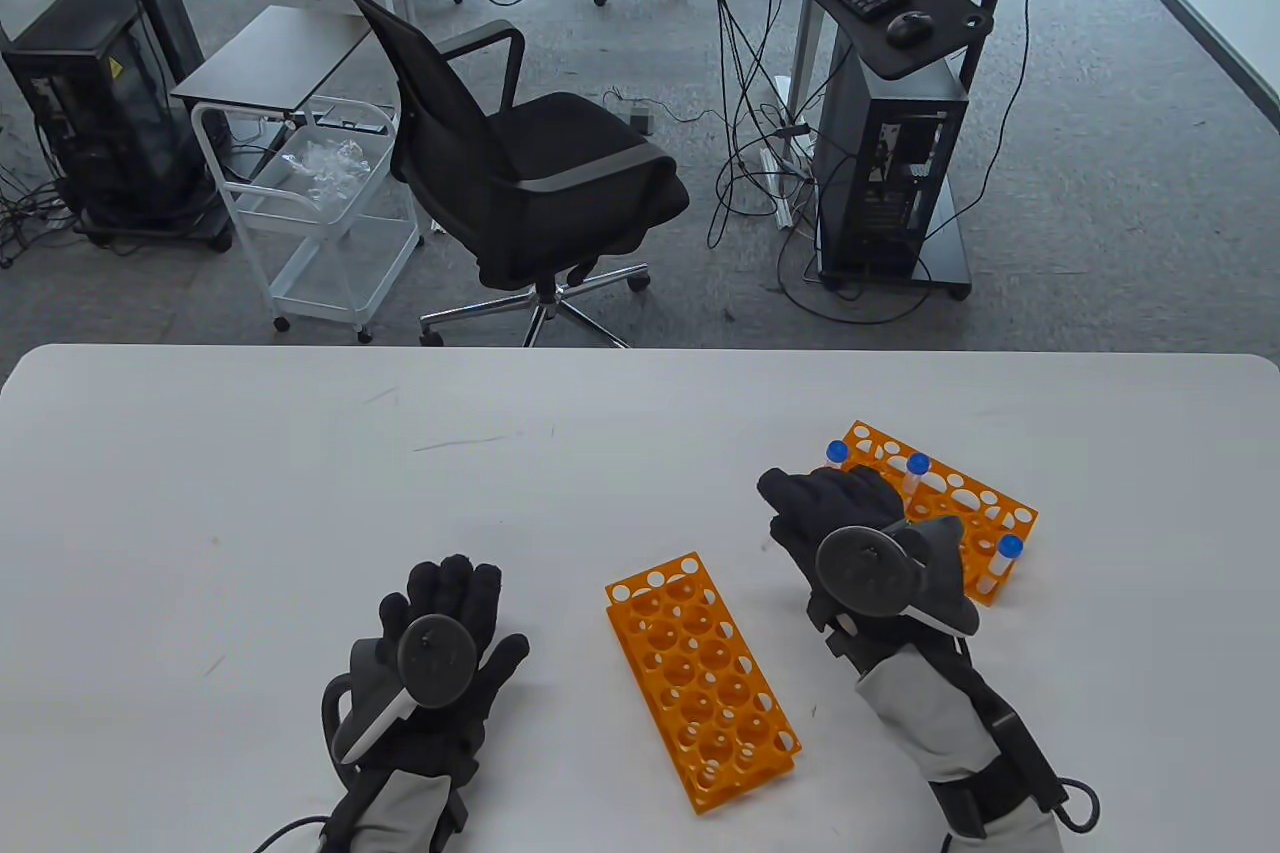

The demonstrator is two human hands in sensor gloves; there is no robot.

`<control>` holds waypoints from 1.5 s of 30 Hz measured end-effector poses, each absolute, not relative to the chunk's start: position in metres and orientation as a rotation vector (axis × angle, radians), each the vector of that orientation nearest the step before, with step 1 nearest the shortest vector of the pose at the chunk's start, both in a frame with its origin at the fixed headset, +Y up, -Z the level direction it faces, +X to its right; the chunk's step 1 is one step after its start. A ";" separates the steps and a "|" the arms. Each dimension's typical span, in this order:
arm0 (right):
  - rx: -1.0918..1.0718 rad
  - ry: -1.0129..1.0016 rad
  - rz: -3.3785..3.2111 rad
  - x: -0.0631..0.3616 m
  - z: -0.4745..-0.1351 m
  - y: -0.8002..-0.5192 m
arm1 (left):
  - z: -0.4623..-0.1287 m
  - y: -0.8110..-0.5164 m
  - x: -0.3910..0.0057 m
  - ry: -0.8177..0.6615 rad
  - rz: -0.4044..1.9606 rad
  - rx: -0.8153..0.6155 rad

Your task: Transfer 4 test tubes between racks (Right hand only)

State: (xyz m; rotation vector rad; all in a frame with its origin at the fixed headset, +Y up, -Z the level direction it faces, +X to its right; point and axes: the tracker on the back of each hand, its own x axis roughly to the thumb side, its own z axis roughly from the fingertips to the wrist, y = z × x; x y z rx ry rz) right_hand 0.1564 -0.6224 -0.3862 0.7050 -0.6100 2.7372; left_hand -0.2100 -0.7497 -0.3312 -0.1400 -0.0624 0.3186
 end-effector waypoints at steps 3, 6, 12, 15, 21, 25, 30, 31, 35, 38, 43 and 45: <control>0.746 -0.596 2.720 0.143 -0.384 -0.625 | -0.331 -0.750 -0.210 -0.062 0.316 -0.145; 0.782 -0.583 2.712 0.132 -0.383 -0.627 | -0.331 -0.750 -0.210 -0.061 0.318 -0.148; 0.852 -0.534 2.691 0.110 -0.381 -0.634 | -0.331 -0.750 -0.210 -0.061 0.319 -0.146; 0.879 -0.509 2.686 0.100 -0.381 -0.637 | -0.331 -0.750 -0.210 -0.060 0.320 -0.148; 0.913 -0.444 2.694 0.086 -0.383 -0.645 | -0.331 -0.749 -0.211 -0.060 0.326 -0.144; 0.924 -0.409 2.710 0.081 -0.384 -0.649 | -0.331 -0.749 -0.210 -0.063 0.325 -0.145; 0.938 -0.369 2.725 0.075 -0.388 -0.656 | -0.331 -0.749 -0.210 -0.063 0.327 -0.143; 0.941 -0.364 2.728 0.074 -0.388 -0.657 | -0.331 -0.749 -0.210 -0.063 0.328 -0.143; 0.944 -0.336 2.749 0.070 -0.390 -0.662 | -0.331 -0.749 -0.211 -0.064 0.329 -0.143; 0.947 -0.312 2.761 0.068 -0.392 -0.666 | -0.331 -0.749 -0.211 -0.064 0.330 -0.144; 0.955 -0.281 2.778 0.067 -0.394 -0.671 | -0.331 -0.749 -0.211 -0.065 0.331 -0.143; 0.956 -0.270 2.781 0.067 -0.394 -0.673 | -0.331 -0.749 -0.211 -0.064 0.330 -0.143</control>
